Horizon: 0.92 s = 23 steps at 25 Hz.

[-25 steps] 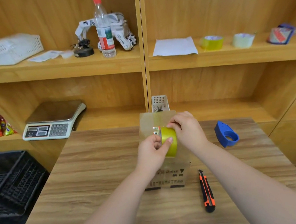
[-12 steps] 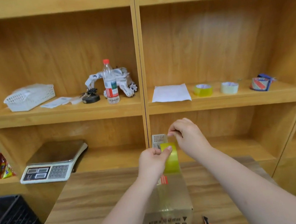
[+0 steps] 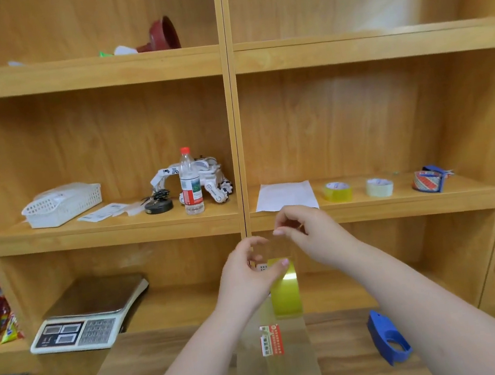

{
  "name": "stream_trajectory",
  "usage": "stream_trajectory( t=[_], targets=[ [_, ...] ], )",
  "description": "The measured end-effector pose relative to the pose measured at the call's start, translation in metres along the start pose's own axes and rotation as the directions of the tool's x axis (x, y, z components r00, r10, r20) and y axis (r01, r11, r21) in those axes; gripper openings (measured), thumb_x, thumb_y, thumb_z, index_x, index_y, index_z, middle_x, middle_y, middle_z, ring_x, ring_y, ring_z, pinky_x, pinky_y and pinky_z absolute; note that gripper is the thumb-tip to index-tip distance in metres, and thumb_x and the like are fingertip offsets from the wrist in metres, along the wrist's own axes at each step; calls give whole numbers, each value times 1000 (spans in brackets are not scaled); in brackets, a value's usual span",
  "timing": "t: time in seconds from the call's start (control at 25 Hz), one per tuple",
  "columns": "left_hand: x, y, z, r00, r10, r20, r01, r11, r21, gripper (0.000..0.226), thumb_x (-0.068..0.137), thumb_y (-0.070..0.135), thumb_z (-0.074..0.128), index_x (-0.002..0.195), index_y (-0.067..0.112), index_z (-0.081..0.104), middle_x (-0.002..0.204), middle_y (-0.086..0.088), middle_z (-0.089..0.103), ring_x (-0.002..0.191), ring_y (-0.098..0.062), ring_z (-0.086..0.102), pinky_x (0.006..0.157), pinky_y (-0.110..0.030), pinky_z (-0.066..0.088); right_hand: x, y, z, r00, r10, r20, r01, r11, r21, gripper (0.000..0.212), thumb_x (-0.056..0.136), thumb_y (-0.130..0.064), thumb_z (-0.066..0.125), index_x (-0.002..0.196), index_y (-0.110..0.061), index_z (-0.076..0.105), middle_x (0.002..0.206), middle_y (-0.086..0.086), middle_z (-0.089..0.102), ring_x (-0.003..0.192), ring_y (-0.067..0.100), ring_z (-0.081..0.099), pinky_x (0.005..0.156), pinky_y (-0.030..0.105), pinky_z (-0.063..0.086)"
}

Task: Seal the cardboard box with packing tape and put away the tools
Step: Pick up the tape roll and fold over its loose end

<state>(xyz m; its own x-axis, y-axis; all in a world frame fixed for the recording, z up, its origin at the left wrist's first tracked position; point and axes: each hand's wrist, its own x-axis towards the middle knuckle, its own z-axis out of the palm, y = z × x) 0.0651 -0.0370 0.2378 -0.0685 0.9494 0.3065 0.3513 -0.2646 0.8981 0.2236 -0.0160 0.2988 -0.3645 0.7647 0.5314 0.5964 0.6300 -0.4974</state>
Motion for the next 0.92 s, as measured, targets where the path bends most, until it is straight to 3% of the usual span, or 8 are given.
stream_trajectory(
  t=[0.08, 0.2, 0.32, 0.52, 0.76, 0.92],
  targets=[
    [-2, 8, -3, 988, 130, -84, -128, 991, 31, 23, 78, 39, 75, 99, 32, 67, 98, 7, 65, 86, -10, 61, 70, -20, 47, -1, -7, -2, 1000, 0, 5, 0, 1000, 19, 9, 89, -20, 61, 80, -23, 58, 74, -8, 60, 69, 11, 51, 67, 27, 43],
    [-6, 18, -7, 970, 193, -148, -208, 974, -94, 4, 86, 29, 70, 85, 26, 73, 83, 5, 73, 81, -12, 66, 70, -22, 52, -1, -13, -8, 1000, -2, -1, 2, 998, 70, 14, 88, -20, 62, 77, -28, 58, 69, -6, 63, 67, 10, 59, 69, 29, 49],
    [-10, 25, -10, 966, 197, -166, -224, 961, -164, 8, 86, 22, 71, 79, 20, 75, 73, 3, 74, 72, -7, 68, 65, -13, 51, -3, -14, -11, 998, 27, -53, -17, 983, 182, 15, 85, -20, 67, 77, -32, 62, 68, -1, 67, 64, 11, 64, 70, 30, 52],
    [-9, 32, -11, 970, 170, -172, -211, 943, -257, 10, 86, 18, 71, 77, 18, 74, 66, 7, 74, 68, -2, 68, 66, -11, 50, -25, -7, -3, 988, 140, -60, -82, 824, 561, 26, 83, -11, 69, 106, -21, 63, 72, 4, 74, 71, 13, 68, 74, 30, 52],
    [-7, 41, -19, 975, 168, -146, -205, 932, -298, 11, 84, 17, 72, 95, 14, 72, 64, 4, 75, 69, -6, 71, 74, -25, 52, -32, -16, 8, 964, 179, -196, 1, 738, 674, 38, 81, 1, 69, 106, -26, 58, 70, 13, 72, 78, 27, 72, 85, 40, 56],
    [-8, 42, -28, 965, 236, -116, -262, 897, -355, 35, 82, 12, 74, 110, 24, 56, 69, -11, 76, 77, -29, 73, 84, -40, 54, -32, -19, 10, 964, 92, -250, 79, 797, 599, 35, 82, 1, 67, 103, -27, 61, 69, 16, 71, 75, 29, 70, 79, 38, 54]
  ],
)
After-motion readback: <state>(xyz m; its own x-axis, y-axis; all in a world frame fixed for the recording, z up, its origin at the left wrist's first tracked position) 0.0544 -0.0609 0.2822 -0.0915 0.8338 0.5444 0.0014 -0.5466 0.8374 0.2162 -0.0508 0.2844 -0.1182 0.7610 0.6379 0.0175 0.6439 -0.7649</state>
